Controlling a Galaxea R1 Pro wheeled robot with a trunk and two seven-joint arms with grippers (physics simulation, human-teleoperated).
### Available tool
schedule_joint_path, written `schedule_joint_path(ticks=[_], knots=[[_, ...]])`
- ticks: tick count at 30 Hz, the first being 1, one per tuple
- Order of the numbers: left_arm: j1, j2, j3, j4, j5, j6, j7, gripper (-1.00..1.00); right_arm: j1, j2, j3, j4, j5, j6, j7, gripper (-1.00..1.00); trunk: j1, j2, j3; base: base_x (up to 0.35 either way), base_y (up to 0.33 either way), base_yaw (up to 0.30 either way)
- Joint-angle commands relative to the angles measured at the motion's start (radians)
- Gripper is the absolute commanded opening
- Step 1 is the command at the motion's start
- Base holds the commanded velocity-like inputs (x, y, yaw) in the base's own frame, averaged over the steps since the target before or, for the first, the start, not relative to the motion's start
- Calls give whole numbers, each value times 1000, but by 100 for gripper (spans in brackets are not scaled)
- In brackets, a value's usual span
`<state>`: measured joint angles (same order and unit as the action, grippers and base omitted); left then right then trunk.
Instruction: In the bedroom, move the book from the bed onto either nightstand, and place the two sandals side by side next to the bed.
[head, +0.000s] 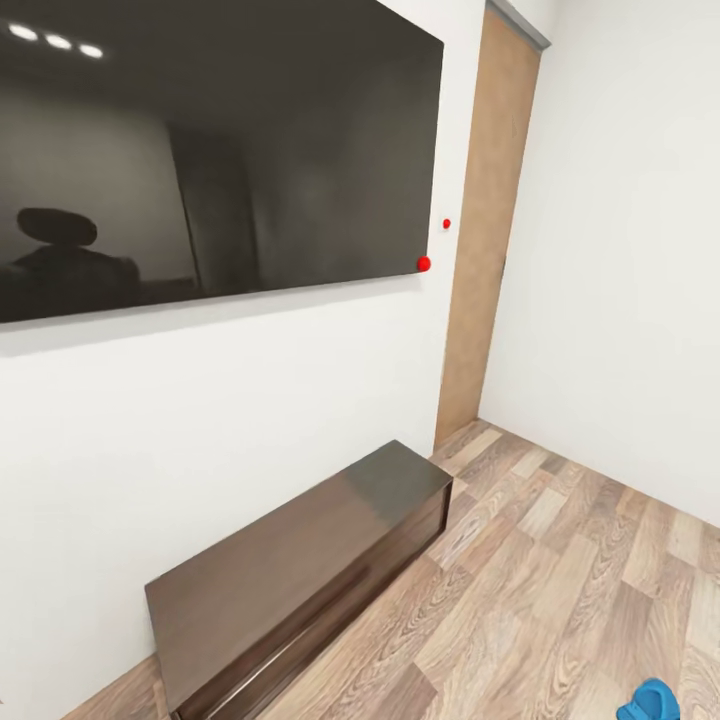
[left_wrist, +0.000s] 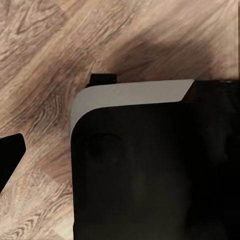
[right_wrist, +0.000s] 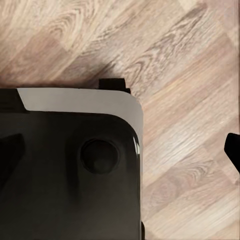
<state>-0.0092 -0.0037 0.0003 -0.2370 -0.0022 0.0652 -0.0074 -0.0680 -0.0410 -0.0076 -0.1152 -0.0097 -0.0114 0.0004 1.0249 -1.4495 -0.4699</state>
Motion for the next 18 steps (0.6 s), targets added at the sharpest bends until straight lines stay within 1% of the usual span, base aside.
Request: schedule_joint_path(ticks=[1, 6, 7, 11, 12, 13, 14, 15, 18], knots=[[-16, -9, 0, -56, 1, 50, 0, 100, -4, -4, -2, -13, -3, 1, 2, 100, 0, -1, -1, 35, -9, -224], [-35, -16, -2, -105, 3, 107, 1, 100, -14, -5, -3, -30, -4, 6, 1, 100, 0, -1, -4, 21, -5, -236], [-46, -26, -4, -128, 1, 136, 1, 100, -25, -6, -3, -44, -5, 10, 0, 100, 0, -1, -4, 9, -2, -245], [-75, -52, -6, -162, -6, 191, 3, 100, -66, -7, -5, -69, -6, 28, -1, 100, 0, -1, -6, 5, -1, -248], [-75, -52, -6, -162, -6, 191, 3, 100, -66, -7, -5, -69, -6, 28, -1, 100, 0, -1, -7, 4, -1, -248], [-105, -72, -8, -179, -8, 225, 4, 100, -104, -7, -6, -79, -7, 53, -1, 100, 0, -1, -8, 2, 0, -246], [-116, -80, -8, -184, -8, 236, 3, 100, -119, -7, -7, -83, -7, 62, -2, 100, 0, -1, -8, 2, 0, -245], [-116, -80, -8, -184, -8, 236, 3, 100, -119, -7, -7, -83, -7, 62, -2, 100, 0, -1, -9, 2, 0, -245], [-154, -103, -9, -205, -9, 268, 3, 100, -166, -11, -7, -95, -7, 89, -2, 100, 0, -1, -11, 1, 0, -243]])
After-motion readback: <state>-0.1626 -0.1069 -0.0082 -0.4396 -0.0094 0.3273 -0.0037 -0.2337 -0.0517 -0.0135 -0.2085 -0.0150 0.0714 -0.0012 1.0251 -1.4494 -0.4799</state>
